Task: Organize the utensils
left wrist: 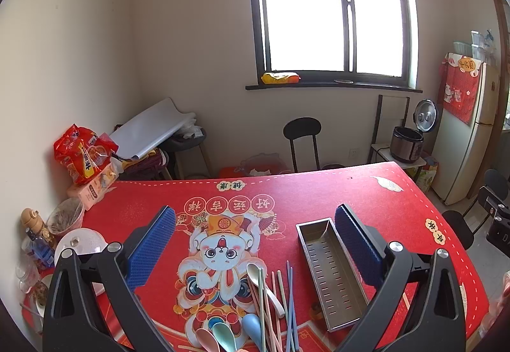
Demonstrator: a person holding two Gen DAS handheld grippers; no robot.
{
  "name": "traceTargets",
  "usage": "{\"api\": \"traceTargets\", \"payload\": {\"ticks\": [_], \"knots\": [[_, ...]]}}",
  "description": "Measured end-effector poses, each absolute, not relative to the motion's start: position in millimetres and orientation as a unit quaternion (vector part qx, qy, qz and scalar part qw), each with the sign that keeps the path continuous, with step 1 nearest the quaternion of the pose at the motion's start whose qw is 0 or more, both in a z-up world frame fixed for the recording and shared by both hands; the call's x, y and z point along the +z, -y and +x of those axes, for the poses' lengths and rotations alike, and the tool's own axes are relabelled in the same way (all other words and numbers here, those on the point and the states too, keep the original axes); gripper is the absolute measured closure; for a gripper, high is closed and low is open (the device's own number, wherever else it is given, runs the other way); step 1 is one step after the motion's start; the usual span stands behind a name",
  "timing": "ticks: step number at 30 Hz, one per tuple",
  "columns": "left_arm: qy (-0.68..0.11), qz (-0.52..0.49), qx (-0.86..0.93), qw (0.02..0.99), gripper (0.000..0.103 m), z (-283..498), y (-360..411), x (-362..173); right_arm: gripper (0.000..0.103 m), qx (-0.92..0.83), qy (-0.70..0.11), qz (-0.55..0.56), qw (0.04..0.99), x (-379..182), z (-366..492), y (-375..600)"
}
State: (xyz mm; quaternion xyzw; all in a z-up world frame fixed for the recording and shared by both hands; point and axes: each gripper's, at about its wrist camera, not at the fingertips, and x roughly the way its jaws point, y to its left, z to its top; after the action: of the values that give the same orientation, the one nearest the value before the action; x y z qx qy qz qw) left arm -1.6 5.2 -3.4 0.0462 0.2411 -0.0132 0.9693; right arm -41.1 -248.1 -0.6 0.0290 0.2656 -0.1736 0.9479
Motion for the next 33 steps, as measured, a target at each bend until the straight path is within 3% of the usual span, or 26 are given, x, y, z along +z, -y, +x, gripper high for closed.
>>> {"api": "traceTargets", "payload": {"ticks": [33], "knots": [[-0.245,0.041,-0.016,0.969,0.005,0.8,-1.3,-3.8,0.008,-0.174,-0.262,0.031,0.949,-0.1,-43.2,250.6]]}}
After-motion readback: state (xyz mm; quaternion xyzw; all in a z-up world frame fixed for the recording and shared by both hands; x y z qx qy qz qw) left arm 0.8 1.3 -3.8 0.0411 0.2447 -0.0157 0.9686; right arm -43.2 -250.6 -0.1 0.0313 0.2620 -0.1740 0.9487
